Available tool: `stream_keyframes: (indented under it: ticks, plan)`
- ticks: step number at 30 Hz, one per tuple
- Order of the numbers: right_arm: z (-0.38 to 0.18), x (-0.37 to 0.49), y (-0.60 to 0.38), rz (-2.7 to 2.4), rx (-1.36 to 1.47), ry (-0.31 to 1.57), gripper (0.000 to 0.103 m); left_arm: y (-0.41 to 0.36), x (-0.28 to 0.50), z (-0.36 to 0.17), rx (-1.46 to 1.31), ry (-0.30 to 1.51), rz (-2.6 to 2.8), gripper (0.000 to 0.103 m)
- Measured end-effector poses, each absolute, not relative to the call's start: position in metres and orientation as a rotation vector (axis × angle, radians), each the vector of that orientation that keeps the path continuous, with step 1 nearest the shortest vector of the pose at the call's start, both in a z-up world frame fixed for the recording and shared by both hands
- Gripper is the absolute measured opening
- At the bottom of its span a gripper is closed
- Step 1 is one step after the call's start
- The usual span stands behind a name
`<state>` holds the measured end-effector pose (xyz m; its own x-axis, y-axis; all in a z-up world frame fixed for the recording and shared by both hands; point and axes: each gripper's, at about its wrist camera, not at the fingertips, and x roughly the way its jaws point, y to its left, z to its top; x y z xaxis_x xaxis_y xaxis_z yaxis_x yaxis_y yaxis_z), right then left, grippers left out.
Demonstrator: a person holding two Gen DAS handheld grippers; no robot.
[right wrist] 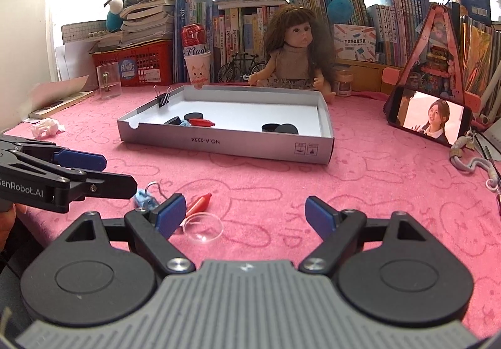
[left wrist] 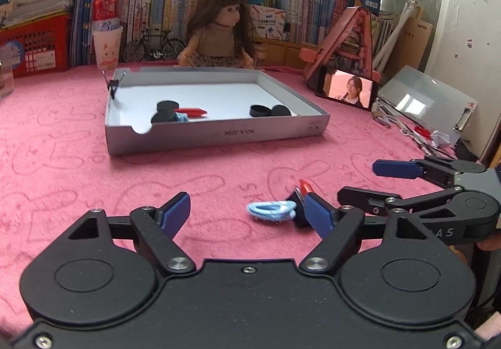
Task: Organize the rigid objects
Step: 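Withdraw both grippers toward the blue clip and clear cup on the cloth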
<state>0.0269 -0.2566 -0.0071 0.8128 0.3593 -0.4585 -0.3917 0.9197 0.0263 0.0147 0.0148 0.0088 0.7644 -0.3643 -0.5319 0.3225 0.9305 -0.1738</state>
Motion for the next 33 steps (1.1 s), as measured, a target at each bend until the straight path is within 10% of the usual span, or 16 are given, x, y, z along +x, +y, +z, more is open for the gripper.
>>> stream_keyframes:
  ticks: [33]
  plan:
    - [-0.02, 0.026, -0.251, 0.379, 0.014, 0.507, 0.088, 0.0, 0.029, 0.001, -0.094, 0.592, -0.334, 0.035]
